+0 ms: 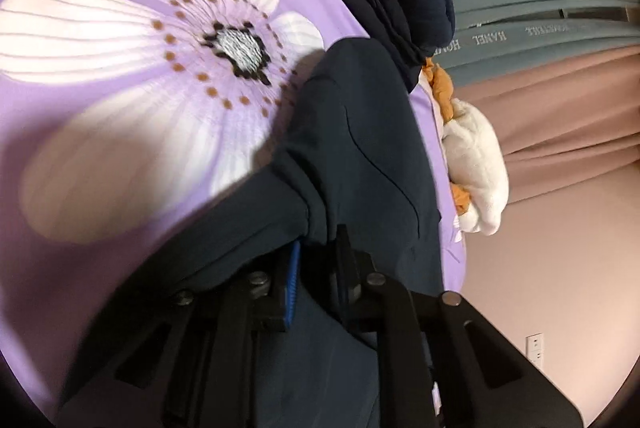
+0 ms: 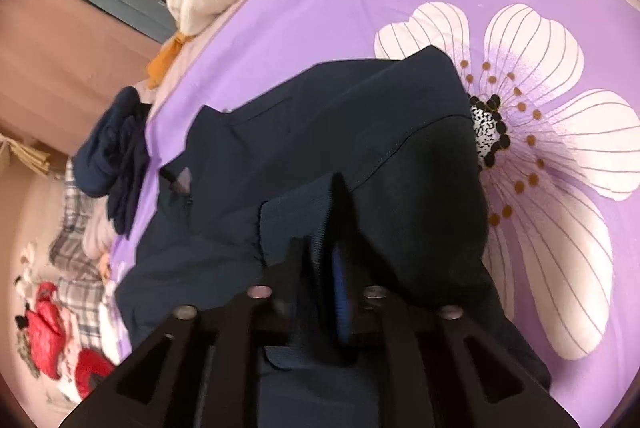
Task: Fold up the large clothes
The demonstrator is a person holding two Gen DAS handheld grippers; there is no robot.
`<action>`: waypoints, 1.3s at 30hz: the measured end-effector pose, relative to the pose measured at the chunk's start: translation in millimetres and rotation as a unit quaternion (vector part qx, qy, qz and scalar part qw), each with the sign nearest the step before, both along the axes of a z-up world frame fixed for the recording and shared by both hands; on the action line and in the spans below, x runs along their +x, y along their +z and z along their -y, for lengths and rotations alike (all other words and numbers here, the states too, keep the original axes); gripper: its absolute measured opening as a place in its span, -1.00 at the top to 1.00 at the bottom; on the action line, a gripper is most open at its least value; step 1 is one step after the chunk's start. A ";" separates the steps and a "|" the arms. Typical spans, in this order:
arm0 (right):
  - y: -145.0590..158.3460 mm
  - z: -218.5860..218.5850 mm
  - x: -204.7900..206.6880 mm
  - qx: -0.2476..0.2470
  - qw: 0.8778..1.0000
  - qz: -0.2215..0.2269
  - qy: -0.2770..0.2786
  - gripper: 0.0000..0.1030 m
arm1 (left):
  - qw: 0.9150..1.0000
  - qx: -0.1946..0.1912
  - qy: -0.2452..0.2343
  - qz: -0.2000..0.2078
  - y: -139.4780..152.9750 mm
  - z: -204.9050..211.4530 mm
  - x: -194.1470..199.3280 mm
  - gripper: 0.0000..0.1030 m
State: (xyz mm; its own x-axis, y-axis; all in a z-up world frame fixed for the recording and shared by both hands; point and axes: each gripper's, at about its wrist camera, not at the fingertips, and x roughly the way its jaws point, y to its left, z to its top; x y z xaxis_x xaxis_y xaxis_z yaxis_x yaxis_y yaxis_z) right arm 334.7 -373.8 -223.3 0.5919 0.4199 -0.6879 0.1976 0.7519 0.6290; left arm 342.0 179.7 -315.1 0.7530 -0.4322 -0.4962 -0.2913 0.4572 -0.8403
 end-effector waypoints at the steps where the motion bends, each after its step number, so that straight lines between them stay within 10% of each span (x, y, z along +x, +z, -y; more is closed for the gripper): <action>1: -0.9 0.2 -2.8 0.014 1.000 0.004 0.007 0.15 | 1.000 0.003 0.000 0.005 2.8 -2.2 -1.5 0.71; 7: -8.9 -28.4 -2.3 -0.034 0.998 0.000 0.054 0.06 | 1.000 0.017 0.000 0.016 10.4 -14.7 -7.5 0.75; 9: -6.7 -36.0 0.3 -0.050 0.997 0.004 0.061 0.78 | 0.999 0.035 0.009 0.015 14.9 -20.3 -6.3 0.75; 10: -3.1 -39.6 1.3 -0.046 0.997 0.006 0.065 0.82 | 0.999 0.036 0.008 0.013 16.2 -24.0 -4.9 0.75; 17: 37.8 -55.5 -26.4 0.004 0.995 0.057 0.087 0.86 | 0.997 0.078 -0.018 -0.018 16.5 -39.1 0.2 0.81; 23: -14.9 -26.4 -5.8 -0.048 0.998 -0.038 0.033 0.86 | 0.996 0.072 -0.041 -0.045 7.6 -46.5 -17.4 0.75; 27: -10.9 -27.1 -9.9 -0.064 0.997 -0.022 0.033 0.86 | 0.994 0.088 -0.032 -0.054 15.1 -65.2 -26.9 0.76; 33: 32.1 -45.4 -20.4 -0.188 0.982 0.024 0.020 0.68 | 0.990 0.117 -0.081 -0.013 45.3 -59.3 -27.2 0.53; 39: 66.3 -174.4 -0.8 -0.138 0.954 0.117 0.238 0.04 | 0.974 0.171 -0.146 0.011 51.7 -20.5 -5.7 0.53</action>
State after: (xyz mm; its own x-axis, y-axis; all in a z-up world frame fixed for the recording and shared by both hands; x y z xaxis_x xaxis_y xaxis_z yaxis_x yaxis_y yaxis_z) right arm 333.9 -199.4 -157.0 0.5310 0.5012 -0.6832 -0.3293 0.8650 0.3786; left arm 336.3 200.2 -263.4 0.6347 -0.4409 -0.6346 -0.0916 0.7725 -0.6283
